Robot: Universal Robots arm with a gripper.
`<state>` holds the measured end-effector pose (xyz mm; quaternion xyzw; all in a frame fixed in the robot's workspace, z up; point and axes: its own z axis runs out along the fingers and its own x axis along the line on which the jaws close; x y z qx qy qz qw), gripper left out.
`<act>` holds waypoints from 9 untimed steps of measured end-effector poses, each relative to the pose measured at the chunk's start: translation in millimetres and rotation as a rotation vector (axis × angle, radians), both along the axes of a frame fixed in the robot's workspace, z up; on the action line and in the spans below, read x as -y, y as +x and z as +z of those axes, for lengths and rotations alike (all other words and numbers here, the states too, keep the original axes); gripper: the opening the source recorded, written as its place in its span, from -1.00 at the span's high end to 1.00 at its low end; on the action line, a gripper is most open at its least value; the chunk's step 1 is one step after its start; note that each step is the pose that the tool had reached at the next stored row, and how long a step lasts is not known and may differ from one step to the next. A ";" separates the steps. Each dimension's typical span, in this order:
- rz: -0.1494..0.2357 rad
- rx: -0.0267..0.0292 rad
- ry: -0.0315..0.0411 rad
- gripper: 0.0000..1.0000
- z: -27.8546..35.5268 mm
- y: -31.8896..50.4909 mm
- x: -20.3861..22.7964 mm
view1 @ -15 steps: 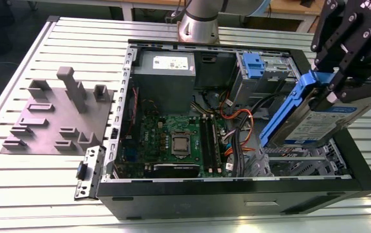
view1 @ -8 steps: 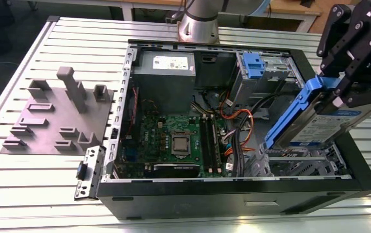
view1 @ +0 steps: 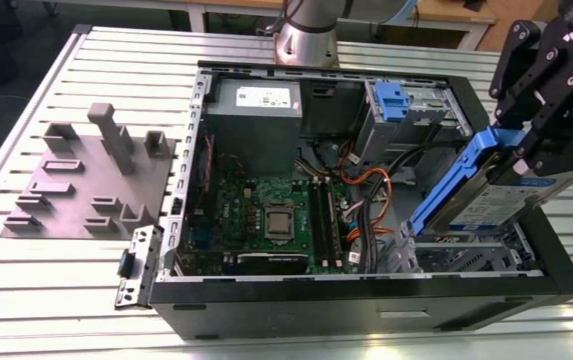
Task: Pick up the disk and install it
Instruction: 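Insert the disk into the insertion slot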
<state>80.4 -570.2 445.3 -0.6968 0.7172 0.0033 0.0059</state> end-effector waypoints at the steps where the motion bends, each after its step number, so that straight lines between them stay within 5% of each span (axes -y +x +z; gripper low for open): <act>1: 0.000 0.0000 -0.0001 0.27 -0.5 0.0 0.0; 9: -0.001 0.0000 0.0001 0.27 -7.4 0.1 1.2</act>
